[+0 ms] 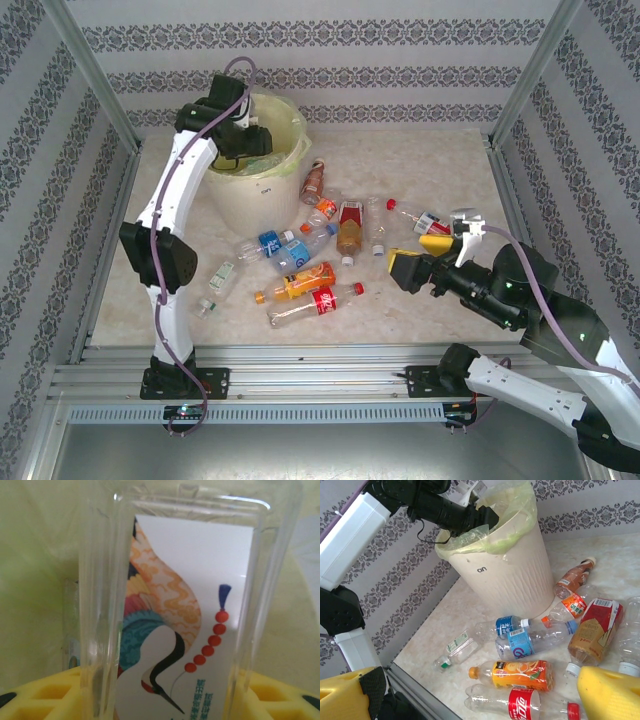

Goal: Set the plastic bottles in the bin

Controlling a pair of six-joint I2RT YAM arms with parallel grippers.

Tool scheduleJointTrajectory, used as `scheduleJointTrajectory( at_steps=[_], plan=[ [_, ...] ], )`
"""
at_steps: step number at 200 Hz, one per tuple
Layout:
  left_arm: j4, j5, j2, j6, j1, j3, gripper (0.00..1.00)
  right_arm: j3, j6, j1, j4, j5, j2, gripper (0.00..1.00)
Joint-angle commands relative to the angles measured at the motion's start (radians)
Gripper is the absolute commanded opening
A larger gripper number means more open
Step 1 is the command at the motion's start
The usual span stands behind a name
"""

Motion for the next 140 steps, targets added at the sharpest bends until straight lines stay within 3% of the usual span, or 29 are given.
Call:
scheduleJointTrajectory(
  at_steps=[1,36,113,140],
  plan=[
    [-0.045,0.003,0.017,0.025,0.01,-0.005,0.59,-0.019,0.016,-0.01,-0.013,-0.005,0.003,0.98],
    [-0.059,-0.002,0.026,0.029,0.009,-0.009,0.62,-0.021,0.015,-0.011,-0.014,-0.003,0.007,0.98],
    [-0.073,0.02,0.021,0.027,0.01,0.044,0.9,-0.027,0.018,-0.01,-0.024,-0.008,0.001,0.98],
    [-0.084,0.02,0.02,0.025,0.01,0.065,0.94,-0.032,0.021,-0.012,-0.032,-0.004,-0.009,0.98]
  ],
)
